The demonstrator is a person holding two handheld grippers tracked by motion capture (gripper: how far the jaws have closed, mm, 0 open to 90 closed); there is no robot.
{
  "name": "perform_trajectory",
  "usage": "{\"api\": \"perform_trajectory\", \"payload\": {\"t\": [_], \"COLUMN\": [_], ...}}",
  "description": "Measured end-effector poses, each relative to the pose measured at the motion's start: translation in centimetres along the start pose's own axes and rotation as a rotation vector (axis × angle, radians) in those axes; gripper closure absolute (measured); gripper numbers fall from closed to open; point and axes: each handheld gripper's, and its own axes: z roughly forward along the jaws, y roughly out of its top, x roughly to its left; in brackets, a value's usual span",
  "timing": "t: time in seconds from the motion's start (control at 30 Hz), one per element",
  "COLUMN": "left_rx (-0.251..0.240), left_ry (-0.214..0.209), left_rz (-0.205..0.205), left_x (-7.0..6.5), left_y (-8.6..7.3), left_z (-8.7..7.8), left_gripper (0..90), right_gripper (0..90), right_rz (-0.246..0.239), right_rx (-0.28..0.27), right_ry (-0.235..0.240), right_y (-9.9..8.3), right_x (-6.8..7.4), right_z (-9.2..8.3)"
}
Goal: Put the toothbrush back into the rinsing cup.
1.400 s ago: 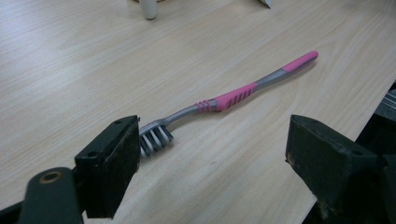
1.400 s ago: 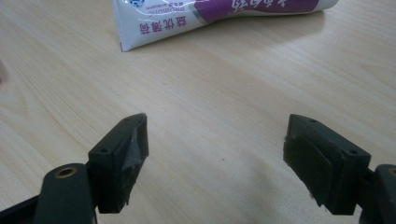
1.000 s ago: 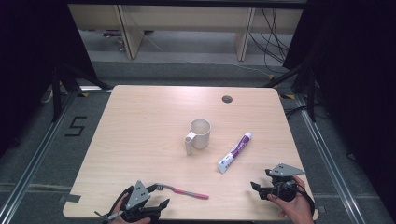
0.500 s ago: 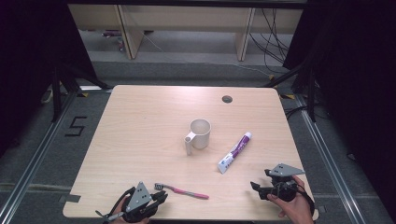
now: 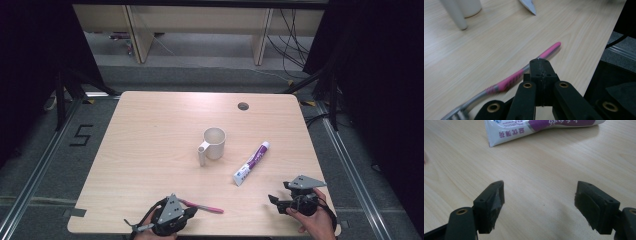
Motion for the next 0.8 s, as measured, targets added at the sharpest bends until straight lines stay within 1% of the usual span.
{"api": "perform_trajectory", "payload": {"t": [0.03,0.07,0.1,0.13,0.2,0.23,0.27,0.3,0.33,0.37,0.4,0.43,0.47,0.5,0.53,0.57,0.6,0.63,0.67,0.7,0.73,0.77,0.8], "left_rx": [0.003,-0.003,0.005,0.018,0.020,0.016,0.029,0.042,0.044,0.037,0.047,0.048,0.041,0.054,0.060,0.057,0.057,0.077,0.074,0.074,0.090,0.090,0.092], "left_ry": [-0.005,-0.008,-0.015,-0.018,-0.020,-0.024,-0.019,-0.021,-0.027,-0.025,-0.023,-0.023,-0.022,-0.022,-0.020,-0.022,-0.022,-0.023,-0.020,-0.020,-0.023,-0.023,-0.023], "left_rz": [0.004,0.000,0.002,0.014,0.006,-0.001,0.004,0.018,0.016,0.007,0.014,0.012,0.000,0.010,0.012,-0.003,-0.003,0.013,-0.001,-0.001,0.005,0.005,-0.004], "left_x": [0.0,-0.3,-0.4,-0.5,-0.7,-0.9,-1.0,-1.0,-1.1,-1.2,-1.2,-1.4,-1.5,-1.5,-1.6,-1.7,-1.7,-1.5,-1.6,-1.6,-1.6,-1.6,-1.7], "left_y": [0.3,0.7,1.0,1.4,1.8,2.0,2.2,2.4,2.6,2.8,2.9,3.1,3.2,3.3,3.4,3.5,3.5,3.5,3.6,3.6,3.7,3.7,3.7], "left_z": [0.3,0.8,1.0,1.4,2.2,2.6,3.0,3.2,3.5,3.8,3.9,4.2,4.6,4.7,5.0,5.3,5.3,5.5,5.9,5.9,6.2,6.2,6.6], "left_gripper": [89.8,89.8,89.8,89.8,89.8,89.8,89.8,89.8,89.8,89.8,89.8,89.8,89.8,89.8,89.8,89.8,89.8,89.8,89.8,89.8,89.7,89.7,89.8], "right_gripper": [25.0,24.9,24.9,24.9,24.9,24.9,24.9,24.9,25.0,24.9,25.0,24.9,25.0,25.0,25.0,25.0,25.1,25.1,25.1,25.1,25.1,25.1,25.2], "right_rz": [0.003,-0.001,-0.002,0.000,-0.004,0.009,0.005,0.019,0.023,-0.022,0.011,0.018,0.007,-0.016,-0.012,-0.005,-0.002,-0.002,-0.001,-0.001,0.001,0.001,0.000], "right_rx": [0.005,0.004,0.002,0.002,0.002,0.003,0.003,0.008,0.010,-0.005,0.003,0.007,0.008,-0.002,0.002,0.005,0.008,0.009,0.009,0.009,0.010,0.011,0.011], "right_ry": [0.008,0.020,0.016,0.018,0.017,0.006,0.006,0.013,0.014,0.002,0.011,0.014,0.010,0.011,0.015,0.019,0.023,0.023,0.024,0.024,0.025,0.026,0.027], "right_y": [0.0,0.0,0.0,0.0,0.0,-0.1,-0.1,-0.1,-0.1,0.0,-0.1,-0.1,0.0,0.0,0.0,0.0,0.0,0.0,0.0,0.0,0.0,0.0,0.0], "right_x": [0.0,0.0,0.0,0.0,0.0,0.1,0.1,0.2,0.2,-0.1,0.1,0.2,0.1,0.0,0.0,0.0,0.1,0.1,0.1,0.1,0.1,0.1,0.1], "right_z": [0.0,0.1,0.1,0.1,0.1,0.1,0.1,0.1,0.1,0.1,0.1,0.1,0.0,0.1,0.1,0.1,0.1,0.2,0.1,0.1,0.1,0.1,0.1]}}
